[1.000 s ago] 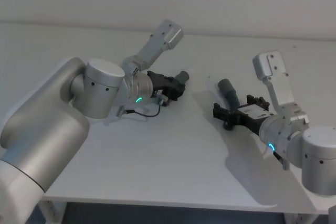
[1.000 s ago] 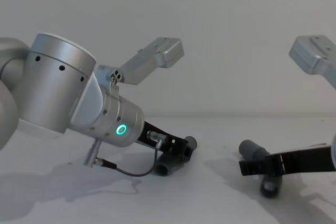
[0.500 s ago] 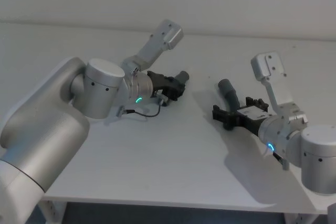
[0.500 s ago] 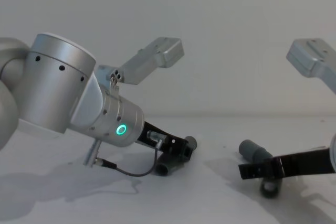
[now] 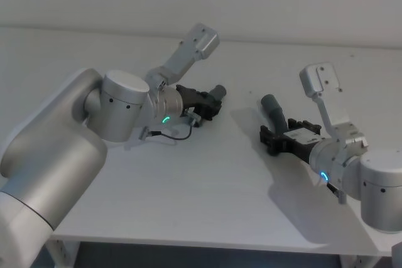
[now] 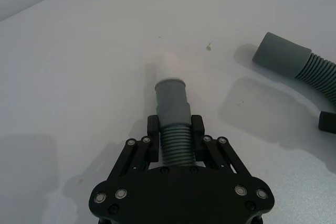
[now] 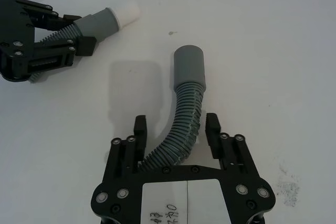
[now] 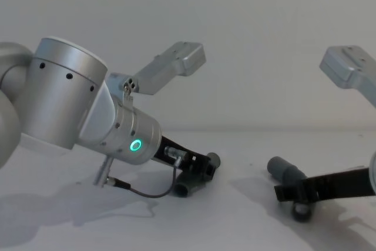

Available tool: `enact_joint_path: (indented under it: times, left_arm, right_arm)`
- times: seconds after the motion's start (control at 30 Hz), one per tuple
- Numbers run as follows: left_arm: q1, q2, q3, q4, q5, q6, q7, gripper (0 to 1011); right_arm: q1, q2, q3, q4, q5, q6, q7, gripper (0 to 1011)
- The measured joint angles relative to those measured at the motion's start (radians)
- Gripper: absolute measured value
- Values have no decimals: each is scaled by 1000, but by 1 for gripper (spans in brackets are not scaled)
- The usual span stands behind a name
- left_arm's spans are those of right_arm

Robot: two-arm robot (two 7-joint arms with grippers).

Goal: Use both hands to pick up one end of the pipe from the table, align the ends, and insert them.

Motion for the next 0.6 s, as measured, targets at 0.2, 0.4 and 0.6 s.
enact_joint_path:
  times: [0.2,0.4,0.6]
  left_arm:
    - [0,0,0,0,0,0,0,347]
    - [0,0,0,0,0,0,0,347]
    - [0,0,0,0,0,0,0,347]
  right_arm:
    - [0,0,0,1,-1,2,1,496]
    - [1,0,0,1,-1,3,2,316]
    - [1,0,0,1,-1,3,2,262]
